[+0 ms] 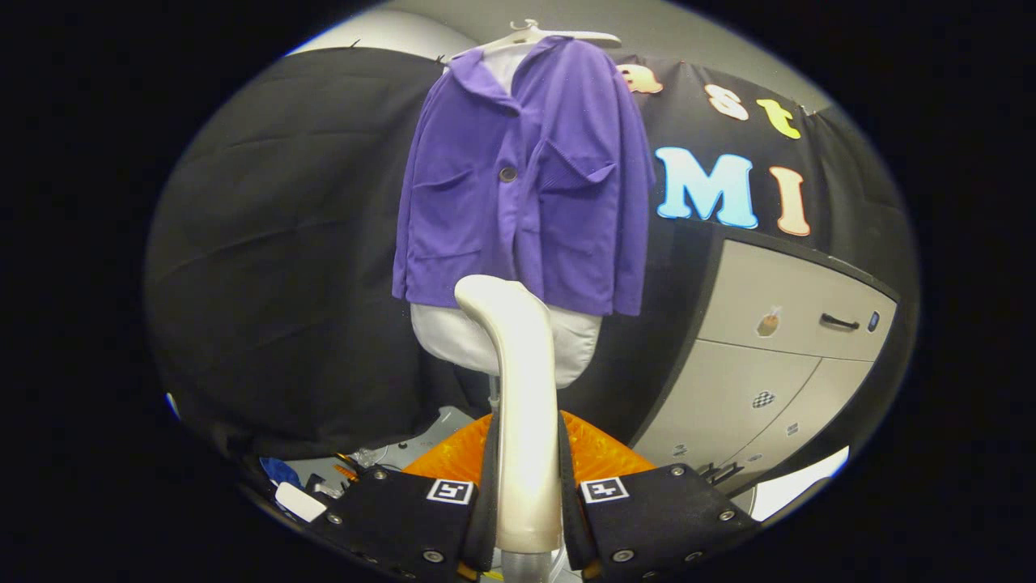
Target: Iron the clothes twice with a garment steamer, once on the left side and once on the right side.
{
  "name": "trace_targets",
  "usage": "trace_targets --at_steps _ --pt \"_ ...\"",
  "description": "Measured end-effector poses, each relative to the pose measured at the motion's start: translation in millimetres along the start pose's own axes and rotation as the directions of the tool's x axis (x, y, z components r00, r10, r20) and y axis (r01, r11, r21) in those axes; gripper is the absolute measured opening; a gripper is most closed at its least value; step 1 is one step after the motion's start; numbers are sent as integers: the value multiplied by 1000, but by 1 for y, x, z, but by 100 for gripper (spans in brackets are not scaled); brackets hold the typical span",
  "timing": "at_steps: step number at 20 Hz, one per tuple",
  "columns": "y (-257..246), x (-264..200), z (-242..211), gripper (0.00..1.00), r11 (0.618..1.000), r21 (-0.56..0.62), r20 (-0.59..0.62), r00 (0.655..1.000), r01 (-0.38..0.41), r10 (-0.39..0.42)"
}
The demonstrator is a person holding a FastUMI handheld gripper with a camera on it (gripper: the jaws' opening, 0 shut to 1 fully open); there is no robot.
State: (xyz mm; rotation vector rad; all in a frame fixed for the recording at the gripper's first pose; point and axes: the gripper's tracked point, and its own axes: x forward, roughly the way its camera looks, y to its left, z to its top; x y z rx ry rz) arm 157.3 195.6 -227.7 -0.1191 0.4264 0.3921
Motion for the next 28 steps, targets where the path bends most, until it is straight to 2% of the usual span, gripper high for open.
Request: trace_targets --at_steps 5,11,19,28 --pt "-59 -56 14 34 994 73 71 994 79 -84" --pt "-118 -128 37 34 977 128 163 967 173 -193" --pt "-148 -203 53 34 956 185 238 933 229 -270" --pt "-175 -256 48 34 930 240 250 908 279 -337"
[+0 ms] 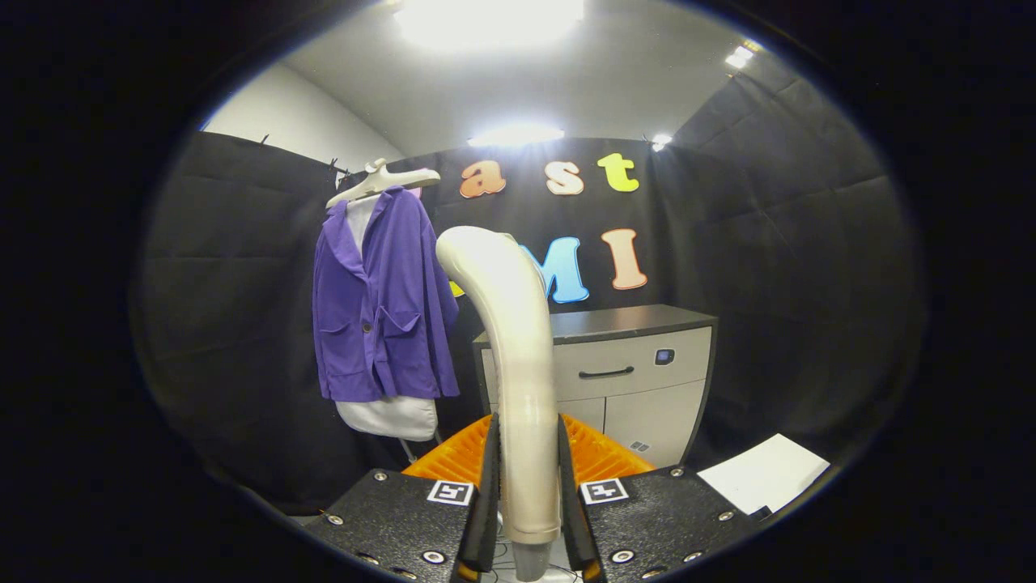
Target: Iron the clothes twice with a garment steamer, once on the left side and once on the right side.
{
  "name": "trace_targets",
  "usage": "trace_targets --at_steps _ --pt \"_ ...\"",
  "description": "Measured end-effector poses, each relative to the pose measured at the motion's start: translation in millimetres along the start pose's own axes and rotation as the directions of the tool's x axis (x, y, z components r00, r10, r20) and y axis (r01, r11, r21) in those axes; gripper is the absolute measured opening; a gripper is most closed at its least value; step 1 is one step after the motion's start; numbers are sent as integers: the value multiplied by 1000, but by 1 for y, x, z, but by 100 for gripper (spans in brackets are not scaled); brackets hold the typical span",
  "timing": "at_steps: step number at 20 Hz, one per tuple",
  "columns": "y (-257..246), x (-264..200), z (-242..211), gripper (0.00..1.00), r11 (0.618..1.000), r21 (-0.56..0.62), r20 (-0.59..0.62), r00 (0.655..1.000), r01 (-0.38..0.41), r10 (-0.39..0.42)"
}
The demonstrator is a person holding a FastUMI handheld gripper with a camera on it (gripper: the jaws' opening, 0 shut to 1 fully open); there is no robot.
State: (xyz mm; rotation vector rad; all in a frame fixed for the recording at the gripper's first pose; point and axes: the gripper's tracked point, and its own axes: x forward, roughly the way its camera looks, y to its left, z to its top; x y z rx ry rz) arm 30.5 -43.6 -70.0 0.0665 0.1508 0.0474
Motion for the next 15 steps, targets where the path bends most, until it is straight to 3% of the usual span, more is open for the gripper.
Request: trace_targets --at_steps 7,15 --pt "-25 -10 14 34 998 41 48 997 52 -54" --pt "-27 -13 9 34 998 41 17 999 45 -46"
